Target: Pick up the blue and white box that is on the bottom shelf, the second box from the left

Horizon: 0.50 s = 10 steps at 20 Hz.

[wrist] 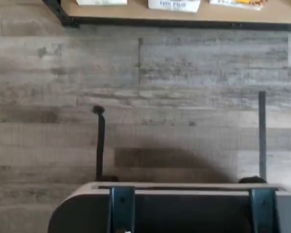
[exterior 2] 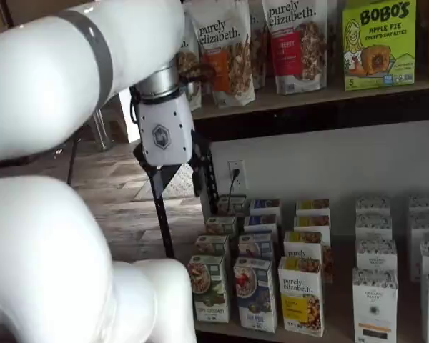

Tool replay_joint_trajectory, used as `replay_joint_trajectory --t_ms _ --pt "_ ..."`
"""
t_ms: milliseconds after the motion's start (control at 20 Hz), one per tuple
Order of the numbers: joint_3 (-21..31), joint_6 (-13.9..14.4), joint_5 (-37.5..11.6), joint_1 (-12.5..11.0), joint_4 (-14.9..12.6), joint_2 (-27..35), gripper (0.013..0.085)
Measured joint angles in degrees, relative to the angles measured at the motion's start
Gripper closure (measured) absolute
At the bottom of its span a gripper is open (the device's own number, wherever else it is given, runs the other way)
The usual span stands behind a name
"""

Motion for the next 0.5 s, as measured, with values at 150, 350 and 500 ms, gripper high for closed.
replay_joint_trajectory --t_ms 150,350,500 --pt "3.9 0.6 -4.2 0.7 0.1 0.7 0.0130" --pt "9.7 2.0 -12.3 2.4 -0.1 1.7 0.0130" --pt "13.2 3.7 -18.3 4.0 -1.3 2.8 0.0130"
